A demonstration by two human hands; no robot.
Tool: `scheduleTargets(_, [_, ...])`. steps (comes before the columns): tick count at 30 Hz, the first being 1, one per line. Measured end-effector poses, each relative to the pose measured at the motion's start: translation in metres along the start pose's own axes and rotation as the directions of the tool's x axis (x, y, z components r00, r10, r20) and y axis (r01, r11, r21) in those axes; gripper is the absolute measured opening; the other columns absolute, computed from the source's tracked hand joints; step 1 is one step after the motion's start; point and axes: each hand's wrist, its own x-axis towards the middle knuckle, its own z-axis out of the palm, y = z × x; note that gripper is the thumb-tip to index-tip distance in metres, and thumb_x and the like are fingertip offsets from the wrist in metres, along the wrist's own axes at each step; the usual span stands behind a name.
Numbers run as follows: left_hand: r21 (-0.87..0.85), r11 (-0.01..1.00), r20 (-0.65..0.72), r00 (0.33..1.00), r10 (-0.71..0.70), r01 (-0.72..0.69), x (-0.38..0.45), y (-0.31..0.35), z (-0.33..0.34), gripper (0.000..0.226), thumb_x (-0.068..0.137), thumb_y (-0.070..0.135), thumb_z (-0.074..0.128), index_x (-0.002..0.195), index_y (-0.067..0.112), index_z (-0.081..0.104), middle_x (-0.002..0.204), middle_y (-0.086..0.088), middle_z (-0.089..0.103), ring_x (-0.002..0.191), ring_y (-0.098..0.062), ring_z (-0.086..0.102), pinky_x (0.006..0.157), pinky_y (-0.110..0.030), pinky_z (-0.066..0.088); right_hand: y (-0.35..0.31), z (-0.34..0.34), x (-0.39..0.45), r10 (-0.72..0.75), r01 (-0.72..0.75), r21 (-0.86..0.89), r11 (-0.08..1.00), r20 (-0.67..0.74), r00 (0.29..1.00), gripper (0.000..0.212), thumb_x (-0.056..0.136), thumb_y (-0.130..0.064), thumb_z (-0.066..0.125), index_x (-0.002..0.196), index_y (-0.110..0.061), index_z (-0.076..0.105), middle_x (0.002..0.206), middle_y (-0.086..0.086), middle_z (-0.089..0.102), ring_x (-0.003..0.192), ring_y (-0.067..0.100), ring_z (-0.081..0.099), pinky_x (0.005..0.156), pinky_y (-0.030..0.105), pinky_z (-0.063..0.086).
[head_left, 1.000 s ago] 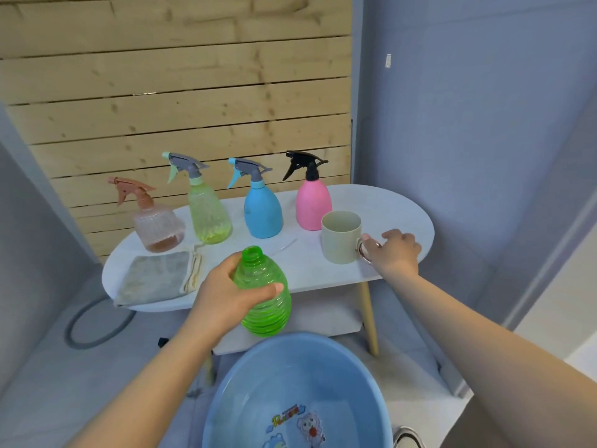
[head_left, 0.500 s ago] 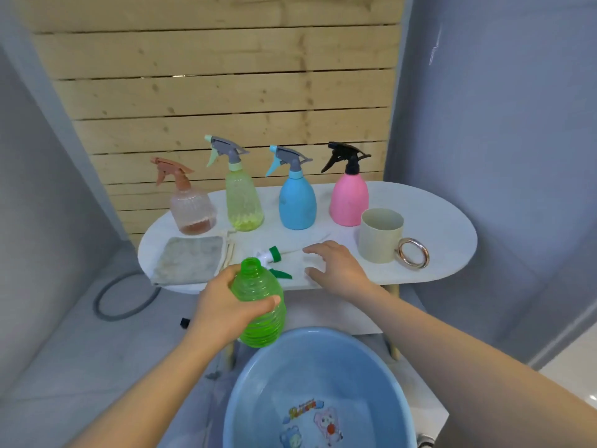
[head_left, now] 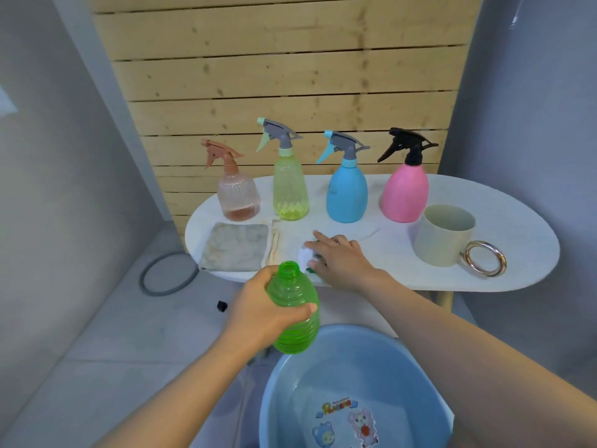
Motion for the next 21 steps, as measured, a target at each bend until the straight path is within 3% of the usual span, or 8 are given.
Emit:
scheduleTargets(3, [-0.024,1.000,0.002,1.000,-0.004,0.004,-0.002,0.000,-0.002,0.055,0.044,0.032,0.081,0.095,0.029,0.063,0.083,0.012,0.071,0.076,-0.001,0.067,0.066,-0.014,0.049,-0.003,-0.004,0.002,-0.020,0.020,-0.027,0.999,0.000,1.000,0.061,0.087,-0.048,0.056,0.140,-0.024,0.036,0.149,0.002,0.032,0.127,0.028,0.032,0.104,0.036,0.025])
scheduleTargets(6, [-0.031,0.999,0.014,1.000,-0.017,0.018,-0.004,-0.001,-0.005,0.057,0.044,0.033,0.081,0.098,0.028,0.063,0.085,0.011,0.072,0.076,0.000,0.067,0.065,-0.015,0.048,0.000,-0.008,0.004,-0.030,0.024,0.083,0.996,0.065,0.997,0.063,0.081,-0.036,0.068,0.137,-0.023,0.040,0.136,0.001,0.043,0.117,0.025,0.036,0.100,0.034,0.034])
scheduleTargets(10, [-0.020,0.999,0.017,0.999,-0.031,0.031,-0.008,0.000,-0.010,0.058,0.050,0.027,0.088,0.102,0.026,0.063,0.087,0.010,0.071,0.075,0.002,0.066,0.064,-0.012,0.047,0.004,-0.013,-0.004,-0.056,0.050,0.046,0.998,0.137,0.989,0.061,0.080,-0.025,0.069,0.135,-0.025,0.042,0.128,0.002,0.047,0.113,0.024,0.038,0.096,0.036,0.039])
scheduleTargets(12, [-0.012,0.999,0.017,0.999,-0.040,0.040,-0.013,0.001,-0.012,0.057,0.052,0.026,0.089,0.103,0.026,0.063,0.088,0.011,0.071,0.076,0.003,0.066,0.065,-0.014,0.048,0.001,-0.022,-0.012,-0.056,0.051,0.097,0.994,0.051,0.997,0.056,0.080,-0.030,0.068,0.131,-0.028,0.046,0.117,0.003,0.049,0.107,0.023,0.046,0.089,0.034,0.042])
scheduleTargets(16, [-0.018,0.998,0.014,0.998,-0.053,0.054,-0.019,0.004,-0.010,0.064,0.044,0.037,0.082,0.104,0.029,0.062,0.090,0.012,0.071,0.080,0.001,0.067,0.072,-0.021,0.052,0.000,-0.051,-0.021,0.039,0.047,0.382,0.923,-0.214,0.976,0.040,0.083,-0.031,0.068,0.122,-0.031,0.057,0.098,-0.010,0.051,0.079,0.010,0.056,0.065,0.019,0.039])
scheduleTargets(19, [-0.071,0.994,0.008,0.997,-0.082,0.083,-0.022,0.008,-0.005,0.062,0.043,0.036,0.084,0.101,0.029,0.064,0.090,0.010,0.072,0.082,-0.005,0.069,0.077,-0.028,0.055,0.002,-0.036,-0.028,0.060,-0.021,0.224,0.974,-0.171,0.983,0.018,0.086,-0.023,0.062,0.102,-0.020,0.072,0.092,0.003,0.065,0.084,0.023,0.061,0.068,0.030,0.045])
scheduleTargets(21, [-0.108,0.990,0.012,0.996,-0.091,0.092,-0.021,0.012,-0.002,0.059,0.045,0.031,0.084,0.100,0.027,0.064,0.091,0.007,0.073,0.082,-0.008,0.069,0.078,-0.030,0.055,0.002,-0.012,-0.029,0.125,-0.096,0.204,0.974,-0.135,0.983,0.020,0.088,-0.020,0.055,0.098,-0.019,0.073,0.097,0.010,0.067,0.092,0.029,0.061,0.076,0.035,0.048])
